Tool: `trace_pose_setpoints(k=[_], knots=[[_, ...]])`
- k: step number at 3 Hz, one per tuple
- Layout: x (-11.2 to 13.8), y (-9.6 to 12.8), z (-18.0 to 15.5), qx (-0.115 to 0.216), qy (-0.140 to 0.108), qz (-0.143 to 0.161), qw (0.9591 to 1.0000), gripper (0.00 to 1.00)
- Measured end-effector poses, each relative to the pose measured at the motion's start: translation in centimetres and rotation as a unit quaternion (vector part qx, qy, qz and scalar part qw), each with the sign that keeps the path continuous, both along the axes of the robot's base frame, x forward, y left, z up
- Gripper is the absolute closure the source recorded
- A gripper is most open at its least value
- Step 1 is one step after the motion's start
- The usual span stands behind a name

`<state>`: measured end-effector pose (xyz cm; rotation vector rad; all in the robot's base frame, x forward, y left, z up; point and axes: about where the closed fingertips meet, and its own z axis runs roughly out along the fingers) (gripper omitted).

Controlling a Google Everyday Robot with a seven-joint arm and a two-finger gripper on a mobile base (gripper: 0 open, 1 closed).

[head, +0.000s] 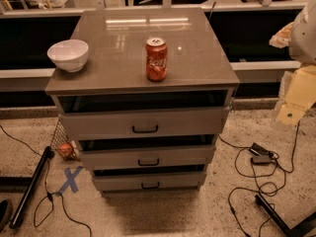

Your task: Open middle drawer

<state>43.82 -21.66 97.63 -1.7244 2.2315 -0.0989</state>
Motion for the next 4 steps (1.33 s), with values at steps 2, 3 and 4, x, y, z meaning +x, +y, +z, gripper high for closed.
trace_pose_setpoints(k=[2, 3, 4], knots=[[0.2, 0.9, -1.8, 0.021, -0.009, 0.014, 0.9996, 0.0], [-2.1, 4.9, -6.0, 0.088, -0.019, 0.054, 0.9945, 0.0], [-4.4, 10.1, -11.4, 0.16, -0.021, 0.089, 0.9828, 0.0]])
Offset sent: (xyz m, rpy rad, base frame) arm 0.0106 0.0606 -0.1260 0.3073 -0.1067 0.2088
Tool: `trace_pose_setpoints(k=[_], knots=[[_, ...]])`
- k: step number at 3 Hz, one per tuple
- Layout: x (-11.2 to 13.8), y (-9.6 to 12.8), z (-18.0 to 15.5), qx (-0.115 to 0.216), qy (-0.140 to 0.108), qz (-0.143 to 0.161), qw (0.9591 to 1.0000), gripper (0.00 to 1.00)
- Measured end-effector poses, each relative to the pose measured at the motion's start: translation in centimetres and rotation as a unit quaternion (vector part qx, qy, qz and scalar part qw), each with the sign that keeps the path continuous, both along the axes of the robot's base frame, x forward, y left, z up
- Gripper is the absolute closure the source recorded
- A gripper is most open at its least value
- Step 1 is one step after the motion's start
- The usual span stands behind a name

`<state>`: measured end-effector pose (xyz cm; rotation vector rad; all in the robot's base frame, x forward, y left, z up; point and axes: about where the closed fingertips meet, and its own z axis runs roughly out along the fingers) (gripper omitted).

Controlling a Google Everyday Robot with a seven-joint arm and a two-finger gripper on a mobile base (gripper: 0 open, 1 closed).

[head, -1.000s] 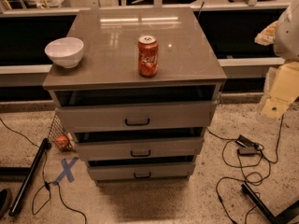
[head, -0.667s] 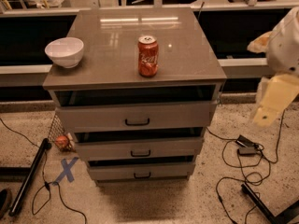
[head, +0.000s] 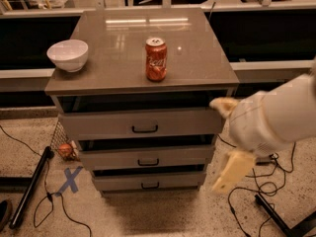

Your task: Open middle drawer

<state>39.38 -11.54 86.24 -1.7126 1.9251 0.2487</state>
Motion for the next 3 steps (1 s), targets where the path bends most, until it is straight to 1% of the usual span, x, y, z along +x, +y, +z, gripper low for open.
trace_pose_setpoints(k=[1, 2, 3], knots=[[-0.7, 1.9, -2.6, 0.016, 0.0, 0.004, 0.9999, 0.0], [1.1, 1.4, -3.8, -0.01, 0.017, 0.011, 0.9998, 0.0], [2.3, 1.0, -8.5, 0.01, 0.039, 0.018, 0.999, 0.0]])
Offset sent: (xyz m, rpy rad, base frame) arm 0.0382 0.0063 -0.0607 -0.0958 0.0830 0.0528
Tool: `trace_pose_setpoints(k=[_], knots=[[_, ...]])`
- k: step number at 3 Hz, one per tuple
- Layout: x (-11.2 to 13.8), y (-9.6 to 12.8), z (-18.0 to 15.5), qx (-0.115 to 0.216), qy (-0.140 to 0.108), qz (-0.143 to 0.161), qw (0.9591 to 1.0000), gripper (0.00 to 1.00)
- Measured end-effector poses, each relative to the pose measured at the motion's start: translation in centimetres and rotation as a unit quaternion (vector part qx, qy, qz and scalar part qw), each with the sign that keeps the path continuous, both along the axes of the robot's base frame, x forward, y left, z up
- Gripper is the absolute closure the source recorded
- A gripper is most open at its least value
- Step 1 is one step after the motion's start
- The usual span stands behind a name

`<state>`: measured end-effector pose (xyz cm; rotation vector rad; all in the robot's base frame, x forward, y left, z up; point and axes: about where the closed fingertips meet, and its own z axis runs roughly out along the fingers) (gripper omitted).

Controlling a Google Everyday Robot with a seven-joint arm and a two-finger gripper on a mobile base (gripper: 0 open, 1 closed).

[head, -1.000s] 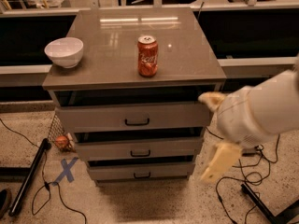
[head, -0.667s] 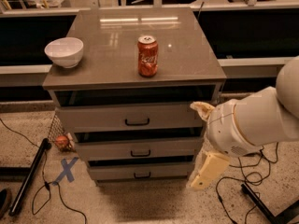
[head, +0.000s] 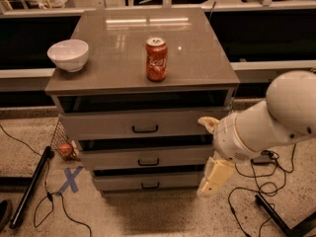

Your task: Open middle drawer

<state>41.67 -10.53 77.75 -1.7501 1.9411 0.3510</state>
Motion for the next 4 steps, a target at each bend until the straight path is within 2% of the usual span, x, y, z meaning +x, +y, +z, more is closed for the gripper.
trace_pose_setpoints(k=[1, 2, 3, 4], knots=[[1.4, -1.3, -5.8, 0.042, -0.022, 0.024, 0.9986, 0.0], [1.4, -1.2, -7.7, 0.04, -0.035, 0.07, 0.9961, 0.0], [1.7, 0.1, -8.2, 0.019, -0.021, 0.096, 0.995, 0.0], [3.6, 0.4, -13.6, -0.019, -0.04, 0.154, 0.9871, 0.0]])
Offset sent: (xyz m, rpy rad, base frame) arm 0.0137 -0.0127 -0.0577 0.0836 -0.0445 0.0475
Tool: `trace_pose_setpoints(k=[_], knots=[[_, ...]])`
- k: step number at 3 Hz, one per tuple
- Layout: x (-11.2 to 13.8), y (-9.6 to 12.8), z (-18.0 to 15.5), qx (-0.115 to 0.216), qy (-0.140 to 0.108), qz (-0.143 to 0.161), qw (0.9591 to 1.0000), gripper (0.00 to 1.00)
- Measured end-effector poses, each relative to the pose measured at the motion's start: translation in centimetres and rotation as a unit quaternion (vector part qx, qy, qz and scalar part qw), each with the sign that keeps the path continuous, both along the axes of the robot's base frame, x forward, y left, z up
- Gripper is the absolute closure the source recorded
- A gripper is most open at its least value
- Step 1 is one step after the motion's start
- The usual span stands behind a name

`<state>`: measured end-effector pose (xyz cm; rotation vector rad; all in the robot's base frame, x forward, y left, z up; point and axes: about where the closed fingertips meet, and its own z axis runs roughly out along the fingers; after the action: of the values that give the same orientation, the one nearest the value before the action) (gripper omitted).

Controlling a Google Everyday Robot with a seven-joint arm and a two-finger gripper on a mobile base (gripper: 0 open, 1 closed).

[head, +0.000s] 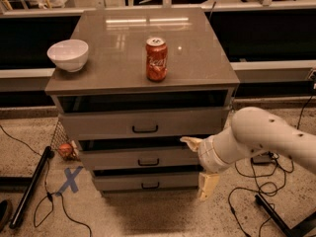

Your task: Open middle drawer

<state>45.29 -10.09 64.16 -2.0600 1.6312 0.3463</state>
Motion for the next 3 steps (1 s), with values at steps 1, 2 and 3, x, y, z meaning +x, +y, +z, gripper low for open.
trace_pose_setpoints(k=[1, 2, 3], knots=[[1.1, -0.5, -1.9, -0.019, -0.024, 0.022, 0.9993, 0.0], [1.0, -0.5, -1.8, -0.019, -0.024, 0.022, 0.9993, 0.0], [2.2, -0.6, -3.0, -0.024, -0.028, 0.016, 0.9992, 0.0]])
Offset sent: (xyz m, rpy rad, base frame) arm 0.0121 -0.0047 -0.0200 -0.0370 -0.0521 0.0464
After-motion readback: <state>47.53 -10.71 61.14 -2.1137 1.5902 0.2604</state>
